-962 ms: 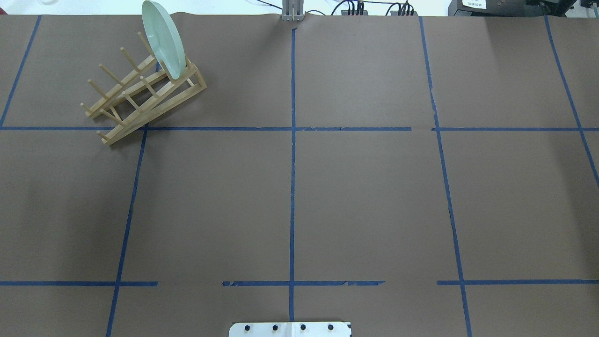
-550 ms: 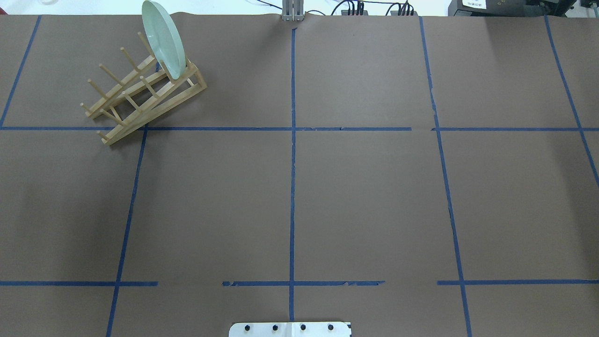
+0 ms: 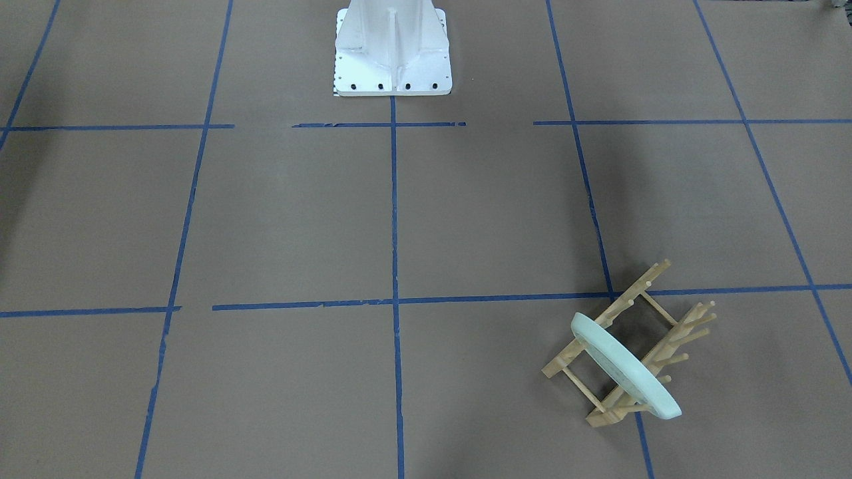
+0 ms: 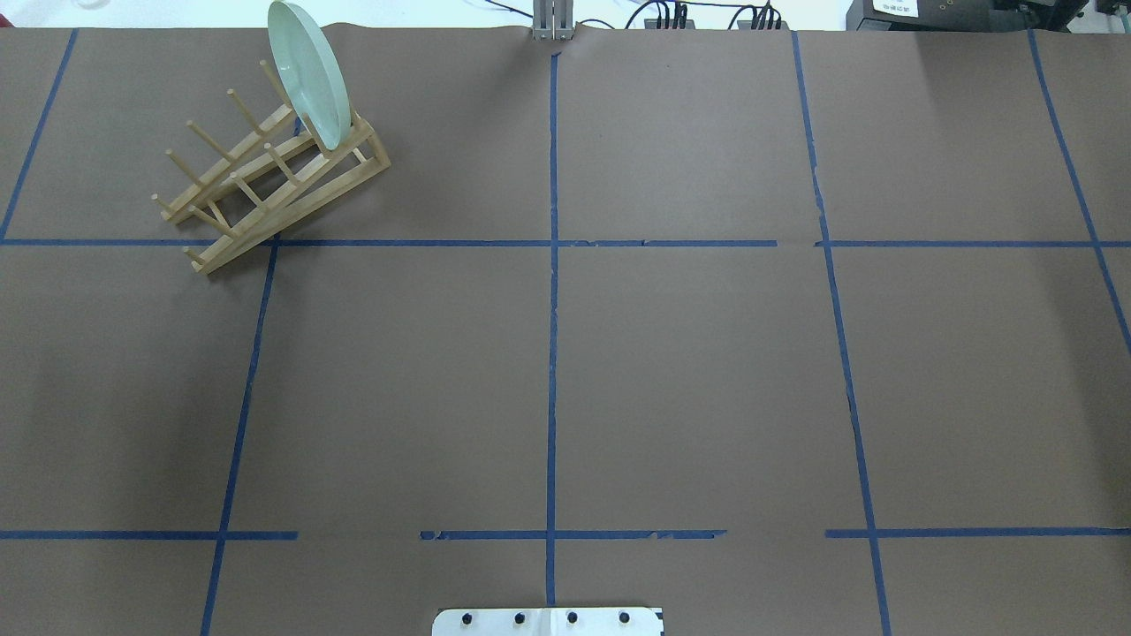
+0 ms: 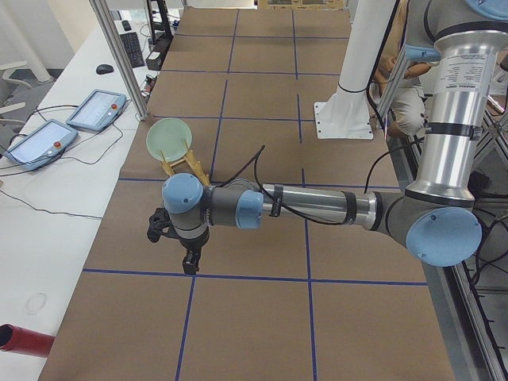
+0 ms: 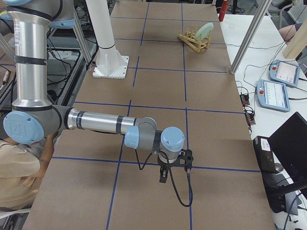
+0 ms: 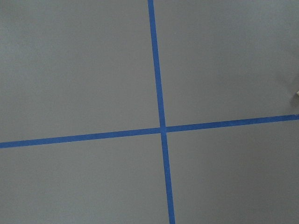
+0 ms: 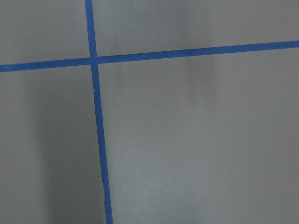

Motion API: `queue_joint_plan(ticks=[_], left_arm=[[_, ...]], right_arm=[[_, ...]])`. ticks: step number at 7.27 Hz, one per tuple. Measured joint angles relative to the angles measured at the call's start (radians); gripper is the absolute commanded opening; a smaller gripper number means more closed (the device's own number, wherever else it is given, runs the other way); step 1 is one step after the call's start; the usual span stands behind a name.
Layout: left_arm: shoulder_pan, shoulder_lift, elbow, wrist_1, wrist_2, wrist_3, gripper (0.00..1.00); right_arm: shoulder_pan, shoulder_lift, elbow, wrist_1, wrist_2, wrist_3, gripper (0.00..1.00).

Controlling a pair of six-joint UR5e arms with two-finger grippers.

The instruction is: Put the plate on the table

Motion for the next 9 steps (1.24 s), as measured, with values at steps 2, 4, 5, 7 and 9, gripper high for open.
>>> queue_joint_plan(ticks=[2,4,5,7,9], left_arm=[[0.021,-0.011,-0.002,-0.265,-0.113,-0.34,1.0],[0.119,-0.1,0.054,-0.581,-0.079,-0.843,1.0],[0.189,-0.177,0.085,-0.674,-0.004,-1.071,1.0],[0.293,-0.298,0.172,-0.923,0.121,-1.47,1.0],[0.342,-0.389,0.284,-1.128,0.155,-1.662,1.0]], right_arm=[[0.0,0.0,0.0,0.0,0.0,0.0,1.0],[0.0,0.001,0.0,0.0,0.0,0.0,1.0],[0.0,0.001,0.0,0.0,0.0,0.0,1.0],[0.0,0.001,0.0,0.0,0.0,0.0,1.0],[0.0,0.0,0.0,0.0,0.0,0.0,1.0]])
